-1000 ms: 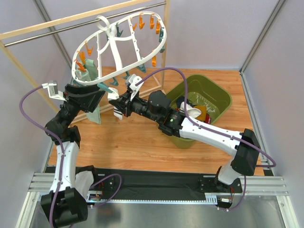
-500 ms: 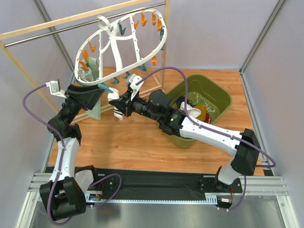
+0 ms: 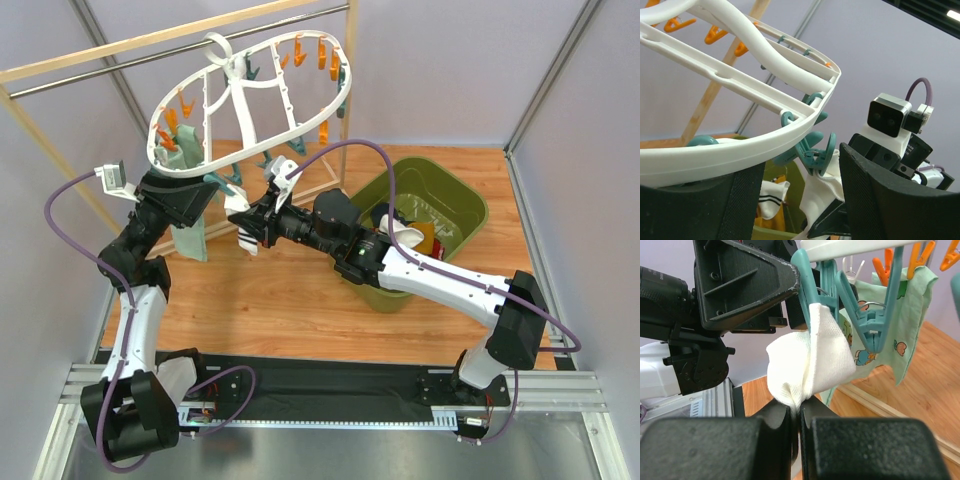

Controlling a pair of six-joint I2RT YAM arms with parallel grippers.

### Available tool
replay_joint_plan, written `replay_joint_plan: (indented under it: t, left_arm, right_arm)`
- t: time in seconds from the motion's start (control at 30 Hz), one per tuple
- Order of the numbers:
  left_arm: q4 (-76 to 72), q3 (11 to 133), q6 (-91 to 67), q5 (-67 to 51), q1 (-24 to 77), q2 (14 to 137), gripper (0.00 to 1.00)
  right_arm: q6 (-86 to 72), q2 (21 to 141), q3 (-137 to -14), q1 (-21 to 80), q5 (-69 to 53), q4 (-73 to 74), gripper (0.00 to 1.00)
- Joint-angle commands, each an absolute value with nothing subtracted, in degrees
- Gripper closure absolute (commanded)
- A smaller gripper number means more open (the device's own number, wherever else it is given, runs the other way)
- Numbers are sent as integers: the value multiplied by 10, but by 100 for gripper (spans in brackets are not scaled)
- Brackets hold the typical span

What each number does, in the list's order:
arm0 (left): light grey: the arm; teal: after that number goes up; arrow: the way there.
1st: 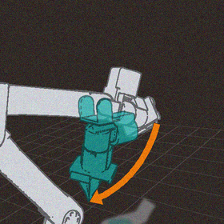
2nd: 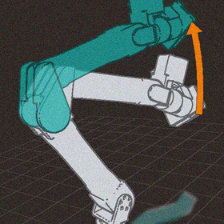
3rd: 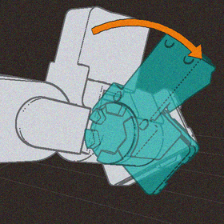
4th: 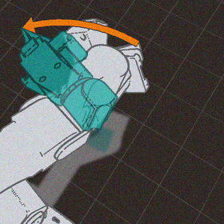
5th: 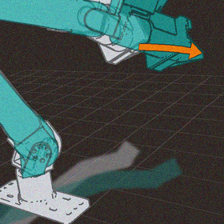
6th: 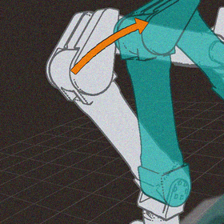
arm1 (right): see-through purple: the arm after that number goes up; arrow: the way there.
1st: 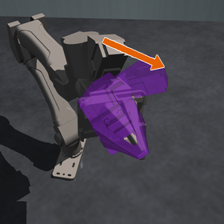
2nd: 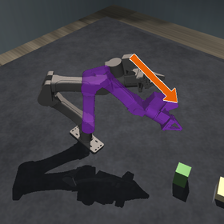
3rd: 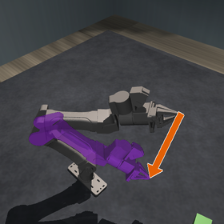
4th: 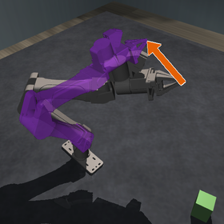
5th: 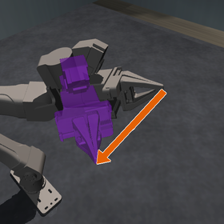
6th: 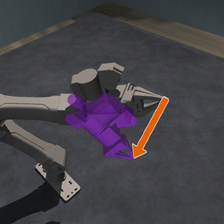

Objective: Remove the socks clipped to the hanger

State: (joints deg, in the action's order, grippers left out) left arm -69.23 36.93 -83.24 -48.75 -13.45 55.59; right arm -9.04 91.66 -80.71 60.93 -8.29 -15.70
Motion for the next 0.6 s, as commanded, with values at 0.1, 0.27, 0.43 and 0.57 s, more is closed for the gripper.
replay_joint_plan:
  t: [0.1, 0.27, 0.43, 0.57]
  left_arm:
    - [-875, 401, -840, -487, -126, 564, 35]
    - [-875, 408, -842, -487, -122, 559, 40]
    - [-875, 411, -848, -485, -122, 558, 50]
    - [-875, 410, -854, -478, -122, 560, 73]
  right_arm:
    - [-98, 912, -832, 607, -95, -163, 100]
    - [-98, 914, -837, 607, -96, -157, 100]
    - [-97, 917, -839, 607, -97, -156, 100]
    - [-96, 914, -836, 607, -95, -153, 100]
